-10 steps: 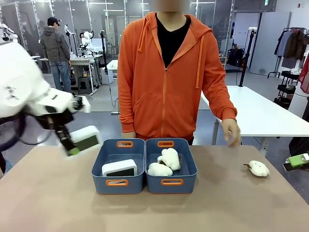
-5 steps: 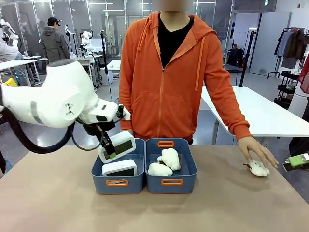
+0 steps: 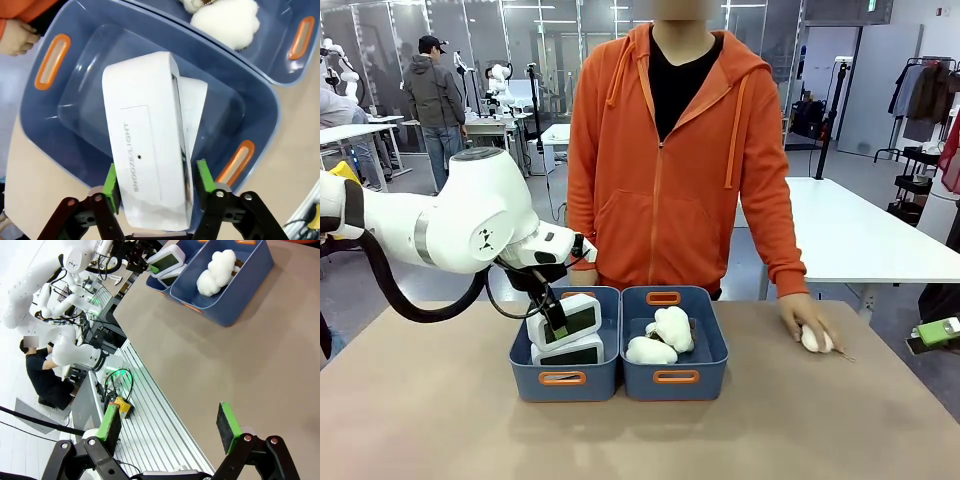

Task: Sort the digital clocks into the basket.
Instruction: Pick up the Digital clock from the table and place it into the empty Plastic storage basket.

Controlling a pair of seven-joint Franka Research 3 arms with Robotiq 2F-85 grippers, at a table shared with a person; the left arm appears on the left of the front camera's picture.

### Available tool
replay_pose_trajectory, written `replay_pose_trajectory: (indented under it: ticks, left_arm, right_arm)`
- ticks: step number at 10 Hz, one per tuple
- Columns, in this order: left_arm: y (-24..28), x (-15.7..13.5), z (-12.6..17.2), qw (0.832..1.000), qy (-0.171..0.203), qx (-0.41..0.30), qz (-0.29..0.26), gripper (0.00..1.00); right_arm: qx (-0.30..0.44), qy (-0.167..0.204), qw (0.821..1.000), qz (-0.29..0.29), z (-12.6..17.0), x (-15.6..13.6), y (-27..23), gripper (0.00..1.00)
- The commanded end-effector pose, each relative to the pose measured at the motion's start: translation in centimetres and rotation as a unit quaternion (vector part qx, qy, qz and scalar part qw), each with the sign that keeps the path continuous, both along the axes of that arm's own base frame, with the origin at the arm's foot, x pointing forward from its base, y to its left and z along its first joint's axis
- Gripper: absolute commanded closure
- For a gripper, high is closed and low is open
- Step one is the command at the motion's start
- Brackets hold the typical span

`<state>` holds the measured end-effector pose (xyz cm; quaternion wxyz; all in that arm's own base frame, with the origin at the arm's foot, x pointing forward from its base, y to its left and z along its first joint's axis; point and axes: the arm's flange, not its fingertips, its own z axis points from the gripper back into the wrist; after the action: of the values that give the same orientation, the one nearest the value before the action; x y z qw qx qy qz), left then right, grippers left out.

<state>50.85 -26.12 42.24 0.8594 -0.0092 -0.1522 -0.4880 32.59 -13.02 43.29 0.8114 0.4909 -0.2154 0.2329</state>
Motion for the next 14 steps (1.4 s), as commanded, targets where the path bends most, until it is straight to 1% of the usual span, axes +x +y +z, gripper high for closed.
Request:
replay_pose_trajectory:
  ticks: [1, 2, 3, 4, 5, 6, 7, 8, 9, 10, 11, 12, 13, 14]
  left_arm:
    - [0.6, -0.4, 1.1, 1.000, 0.002, 0.000, 0.007, 0.11]
    - [1.3, -0.7, 2.4, 1.000, -0.001, -0.015, 0.013, 0.00]
    - [2.4, -1.3, 4.4, 0.999, -0.004, -0.026, 0.024, 0.07]
    - [4.2, -2.0, 6.7, 0.998, 0.018, -0.055, 0.031, 0.00]
    - [6.6, -2.7, 8.9, 0.995, 0.037, -0.081, 0.039, 0.00]
    - [9.7, -4.0, 10.7, 0.992, 0.053, -0.113, 0.027, 0.00]
    - [12.6, -5.6, 11.9, 0.993, 0.038, -0.115, -0.001, 0.00]
    - [15.2, -7.0, 12.4, 0.992, 0.051, -0.109, -0.036, 0.00]
    - [18.2, -8.3, 12.4, 0.987, 0.043, -0.127, -0.089, 0.00]
    - [20.4, -9.3, 11.7, 0.981, 0.027, -0.134, -0.138, 0.00]
    - [22.6, -10.3, 11.0, 0.978, 0.007, -0.141, -0.152, 0.00]
    - [25.2, -11.7, 10.7, 0.978, -0.012, -0.156, -0.138, 0.00]
    - [27.3, -12.5, 10.2, 0.981, -0.025, -0.151, -0.115, 0.00]
    - [28.9, -13.2, 9.8, 0.983, -0.031, -0.158, -0.087, 0.00]
  right_arm:
    - [0.003, -0.001, 1.000, 0.003, 0.3, -0.1, 0.0, 0.03]
    - [0.003, -0.001, 1.000, 0.003, 0.3, -0.1, 0.0, 0.03]
    - [0.003, -0.001, 1.000, 0.003, 0.3, -0.1, 0.0, 0.03]
    - [0.003, -0.001, 1.000, 0.003, 0.3, -0.1, 0.0, 0.03]
    - [0.003, -0.001, 1.000, 0.003, 0.3, -0.1, 0.0, 0.03]
    - [0.003, -0.001, 1.000, 0.003, 0.3, -0.1, 0.0, 0.03]
    - [0.003, -0.001, 1.000, 0.003, 0.3, -0.1, 0.0, 0.03]
    - [0.003, -0.001, 1.000, 0.003, 0.3, -0.1, 0.0, 0.03]
    - [0.003, -0.001, 1.000, 0.003, 0.3, -0.1, 0.0, 0.03]
    - [0.003, -0.001, 1.000, 0.003, 0.3, -0.1, 0.0, 0.03]
    - [0.003, -0.001, 1.000, 0.003, 0.3, -0.1, 0.0, 0.03]
    - [0.003, -0.001, 1.000, 0.003, 0.3, -0.1, 0.0, 0.03]
    - [0.003, -0.001, 1.000, 0.003, 0.3, -0.1, 0.0, 0.03]
    - [0.003, -0.001, 1.000, 0.003, 0.3, -0.1, 0.0, 0.03]
